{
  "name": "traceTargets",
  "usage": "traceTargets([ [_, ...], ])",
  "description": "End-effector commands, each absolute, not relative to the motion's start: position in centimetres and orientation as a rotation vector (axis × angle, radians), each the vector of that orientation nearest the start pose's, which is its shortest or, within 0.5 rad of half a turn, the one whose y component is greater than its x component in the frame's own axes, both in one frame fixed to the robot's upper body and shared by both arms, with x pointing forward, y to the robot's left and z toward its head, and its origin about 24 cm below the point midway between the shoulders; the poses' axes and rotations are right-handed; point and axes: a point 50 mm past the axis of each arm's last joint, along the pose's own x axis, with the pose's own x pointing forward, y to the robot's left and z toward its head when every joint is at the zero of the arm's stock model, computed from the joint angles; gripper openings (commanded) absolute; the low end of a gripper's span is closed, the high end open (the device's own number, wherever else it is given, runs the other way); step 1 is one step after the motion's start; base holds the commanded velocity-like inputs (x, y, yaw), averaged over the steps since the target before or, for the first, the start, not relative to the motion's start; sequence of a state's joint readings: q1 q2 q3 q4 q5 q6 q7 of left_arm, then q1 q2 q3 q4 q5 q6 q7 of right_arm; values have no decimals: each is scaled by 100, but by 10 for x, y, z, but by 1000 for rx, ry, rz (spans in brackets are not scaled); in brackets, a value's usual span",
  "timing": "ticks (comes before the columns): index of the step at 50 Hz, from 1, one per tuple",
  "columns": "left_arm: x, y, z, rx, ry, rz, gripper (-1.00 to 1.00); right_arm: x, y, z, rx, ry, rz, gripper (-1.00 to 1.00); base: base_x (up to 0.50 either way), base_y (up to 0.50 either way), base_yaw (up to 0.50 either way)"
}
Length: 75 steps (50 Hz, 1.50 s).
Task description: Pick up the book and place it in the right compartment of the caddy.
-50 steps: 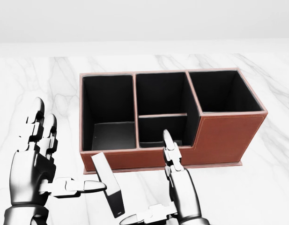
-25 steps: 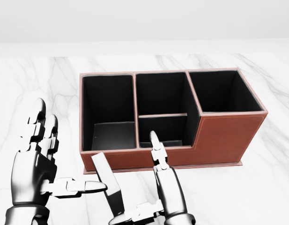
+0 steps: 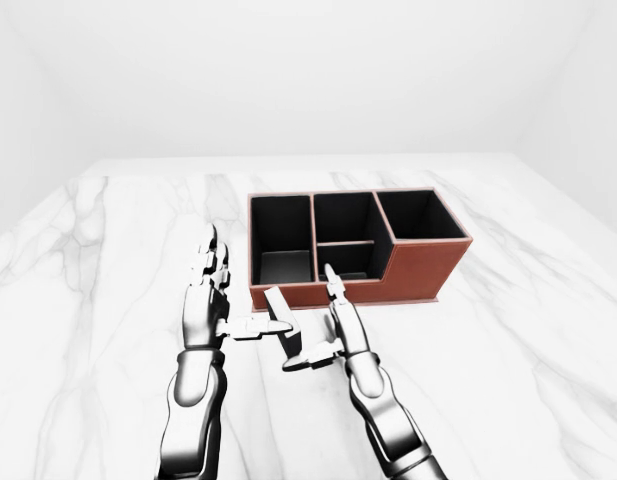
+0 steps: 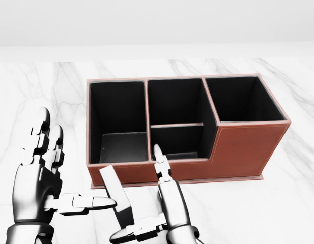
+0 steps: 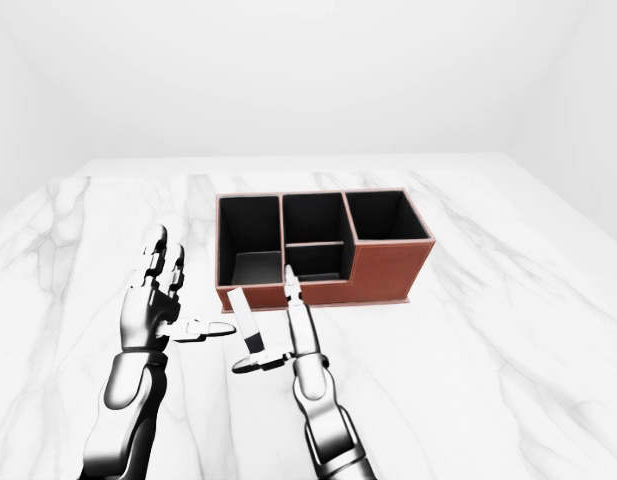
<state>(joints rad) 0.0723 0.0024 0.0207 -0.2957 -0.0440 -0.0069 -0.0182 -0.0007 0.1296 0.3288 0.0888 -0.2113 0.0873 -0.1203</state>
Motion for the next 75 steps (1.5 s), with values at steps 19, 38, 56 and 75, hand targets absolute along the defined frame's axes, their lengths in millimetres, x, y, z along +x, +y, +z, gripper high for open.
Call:
traceTargets([
  [19,236,156,93,-28,-229,10,100,235,-34,15,-153,130,275,100,0,0,0],
  [38,237,156,90,-26,-227,7,100,239,-32,-1,-159,185,284,100,0,0,0],
  [56,237,155,89,-26,-225,6,100,244,-27,-14,-175,229,309,100,0,0,0],
  [75,237,154,90,-24,-225,2,100,240,-21,-14,-195,218,359,100,0,0,0],
])
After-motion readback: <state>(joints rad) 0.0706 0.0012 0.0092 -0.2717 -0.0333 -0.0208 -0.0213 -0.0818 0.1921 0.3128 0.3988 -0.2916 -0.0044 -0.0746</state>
